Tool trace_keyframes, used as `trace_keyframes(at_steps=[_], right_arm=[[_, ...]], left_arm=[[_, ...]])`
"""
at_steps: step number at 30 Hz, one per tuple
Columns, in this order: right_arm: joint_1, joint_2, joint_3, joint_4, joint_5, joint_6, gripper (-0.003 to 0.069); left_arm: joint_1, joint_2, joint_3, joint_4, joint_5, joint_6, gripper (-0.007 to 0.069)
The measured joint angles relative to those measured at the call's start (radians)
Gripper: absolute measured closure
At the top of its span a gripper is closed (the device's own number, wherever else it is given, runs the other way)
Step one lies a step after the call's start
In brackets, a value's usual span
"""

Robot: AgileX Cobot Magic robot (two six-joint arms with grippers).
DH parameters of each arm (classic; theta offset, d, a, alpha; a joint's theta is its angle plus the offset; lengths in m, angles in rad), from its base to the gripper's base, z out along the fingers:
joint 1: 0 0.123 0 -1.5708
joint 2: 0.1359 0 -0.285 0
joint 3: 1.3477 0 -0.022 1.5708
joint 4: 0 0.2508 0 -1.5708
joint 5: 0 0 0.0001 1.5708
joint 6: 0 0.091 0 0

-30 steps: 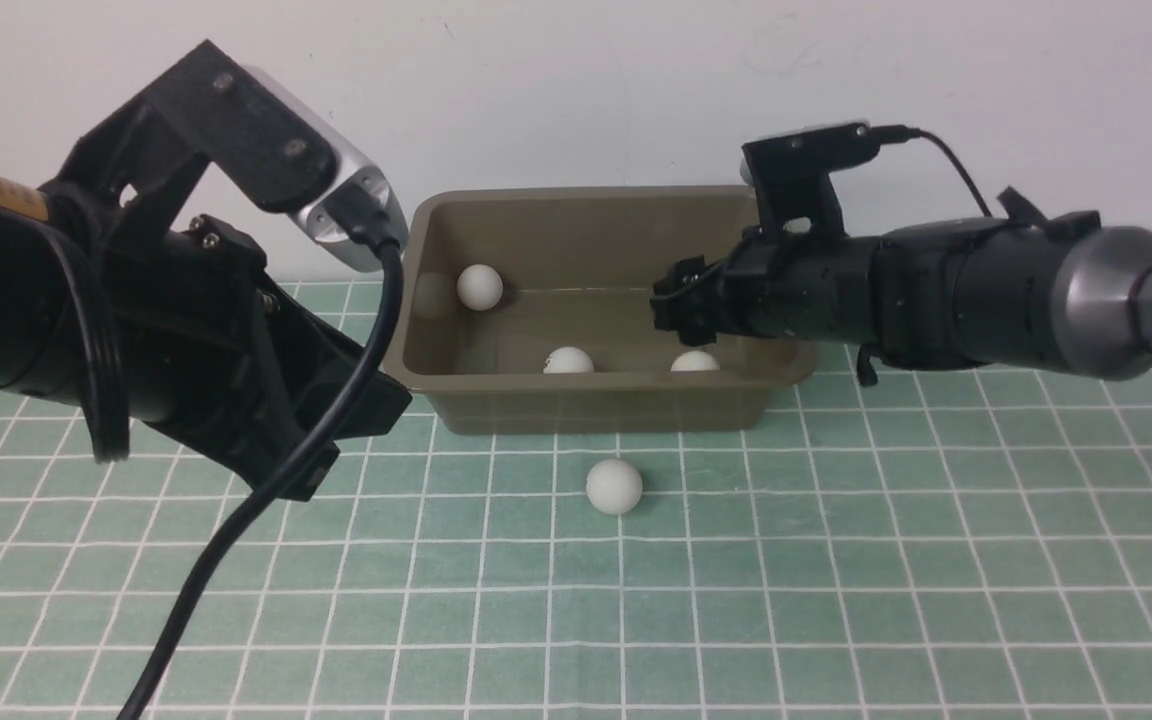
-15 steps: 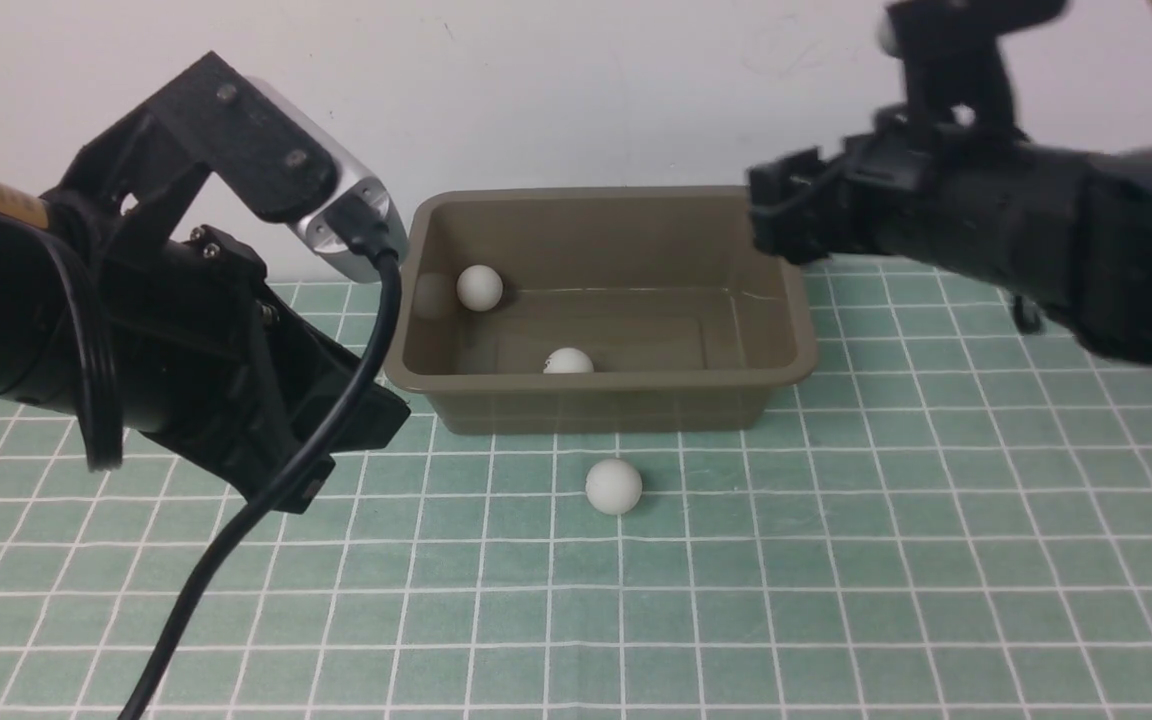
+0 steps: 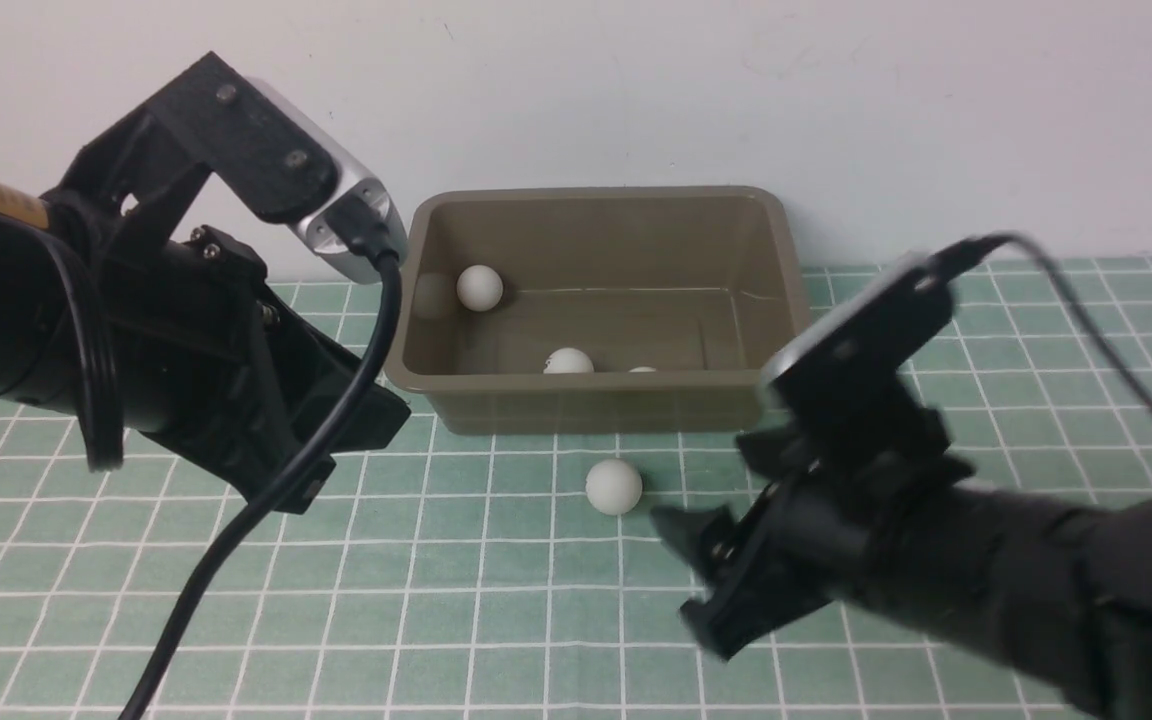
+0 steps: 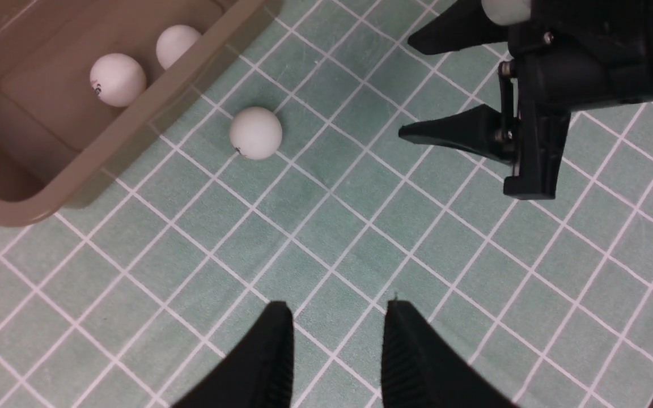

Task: Put the table tennis balls in the box on the green coffee tablecloth.
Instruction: 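Reach for and grasp a ping pong ball on the table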

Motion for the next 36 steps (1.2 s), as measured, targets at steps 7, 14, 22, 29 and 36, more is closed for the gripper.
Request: trace_keyframes(at_steps=[7, 14, 22, 29, 36], right_arm=[[0.001, 0.008, -0.065, 0.000, 0.151, 0.079, 0.0165], [-0.030, 0.075, -0.162, 0.000, 0.157, 0.089, 0.0165], [-0.054, -0.016, -0.172, 0.000, 0.159, 0.027, 0.0216], [-0.056, -0.179, -0.172, -0.016, 0.506, 0.072, 0.0285], [-0.056, -0.190, -0.172, -0.122, 0.890, 0.330, 0.0298]], left_arm=[[0.000, 0.000, 0.000, -0.006, 0.005, 0.000, 0.0419], [0.000, 0.000, 0.000, -0.020, 0.012, 0.000, 0.0419], [0.000, 0.000, 0.000, -0.021, 0.029, 0.000, 0.0419], [0.000, 0.000, 0.000, -0.021, 0.029, 0.000, 0.0419], [0.000, 0.000, 0.000, -0.021, 0.029, 0.001, 0.0419]])
